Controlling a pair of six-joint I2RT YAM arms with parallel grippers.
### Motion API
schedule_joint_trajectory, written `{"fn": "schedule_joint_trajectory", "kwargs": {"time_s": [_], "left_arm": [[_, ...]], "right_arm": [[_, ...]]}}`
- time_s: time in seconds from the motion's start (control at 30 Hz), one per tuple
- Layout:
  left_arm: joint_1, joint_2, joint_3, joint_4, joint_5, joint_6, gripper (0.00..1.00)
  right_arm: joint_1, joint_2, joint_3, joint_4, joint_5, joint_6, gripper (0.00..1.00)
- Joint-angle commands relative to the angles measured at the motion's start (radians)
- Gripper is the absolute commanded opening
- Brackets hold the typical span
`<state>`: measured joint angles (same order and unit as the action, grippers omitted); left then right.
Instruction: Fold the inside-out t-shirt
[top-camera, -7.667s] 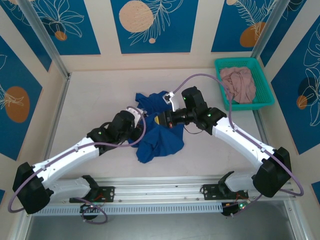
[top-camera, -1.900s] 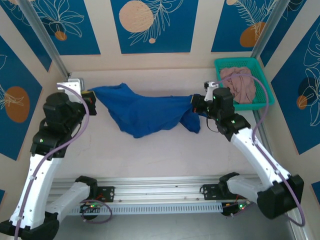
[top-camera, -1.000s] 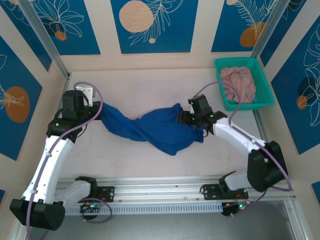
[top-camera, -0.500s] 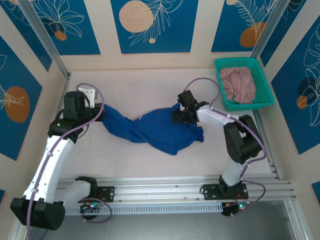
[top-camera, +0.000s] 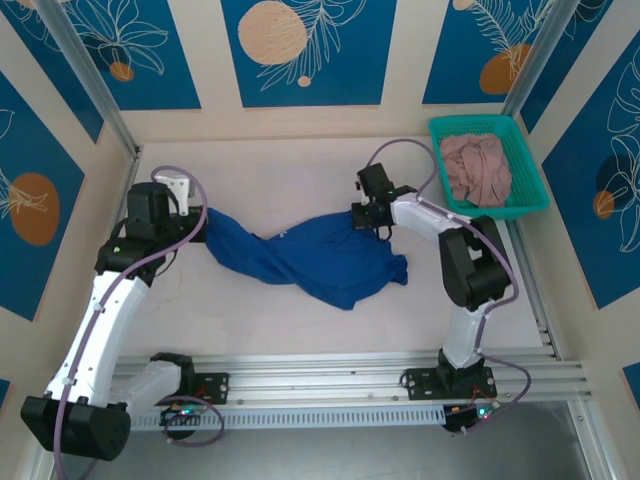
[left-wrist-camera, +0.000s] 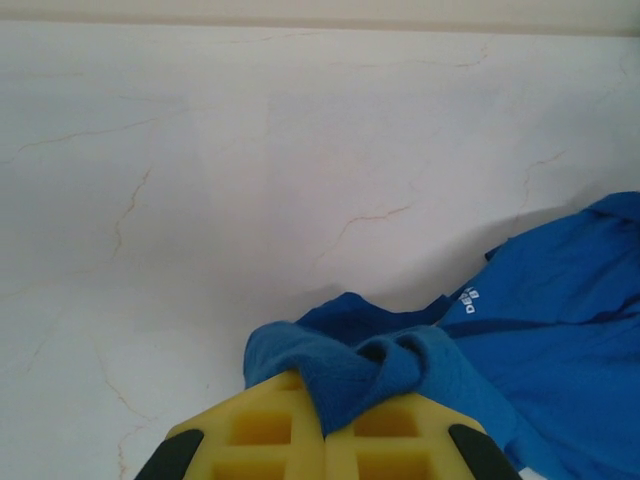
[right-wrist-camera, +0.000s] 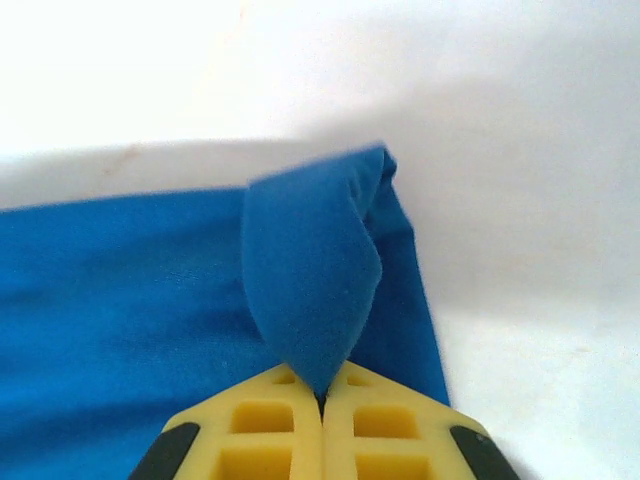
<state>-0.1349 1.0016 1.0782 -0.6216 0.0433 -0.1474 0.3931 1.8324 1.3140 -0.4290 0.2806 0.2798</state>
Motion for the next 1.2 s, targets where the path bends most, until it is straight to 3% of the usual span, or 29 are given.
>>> {"fn": "schedule_joint_trajectory", "kwargs": {"time_s": [0.0,0.27,0.43,0.6,0.8,0.9,1.03,1.17], "left_arm": [[0.037,-0.026,0.079,-0.018,-0.069,-0.008,0.00],[0.115,0.003,0.282,-0.045,-0.111,-0.030,0.00],[0.146,0.025,0.373,-0.056,-0.094,-0.034,0.00],[0.146,-0.019,0.277,-0.060,-0.043,-0.043,0.00],[0.146,-0.046,0.123,-0.045,-0.011,-0.054,0.00],[0.146,-0.043,0.067,-0.034,-0.006,-0.056,0.00],[0.146,-0.040,0.028,-0.027,-0.005,-0.045,0.00],[0.146,-0.047,0.008,-0.024,0.012,-0.041,0.00]], "right_arm": [[-0.034,-0.182,0.052,-0.025,-0.038,-0.031,0.00],[-0.153,-0.419,0.117,-0.076,-0.310,0.013,0.00],[-0.206,-0.458,0.198,-0.145,-0.354,0.010,0.00],[-0.211,-0.435,0.208,-0.188,-0.364,0.011,0.00],[-0.198,-0.240,0.174,-0.085,-0.450,0.094,0.03],[-0.188,-0.008,0.285,-0.081,-0.476,0.110,0.14],[-0.191,0.258,0.549,-0.255,-0.331,0.033,0.33],[-0.183,0.197,0.450,-0.249,-0.213,-0.051,0.46]]}}
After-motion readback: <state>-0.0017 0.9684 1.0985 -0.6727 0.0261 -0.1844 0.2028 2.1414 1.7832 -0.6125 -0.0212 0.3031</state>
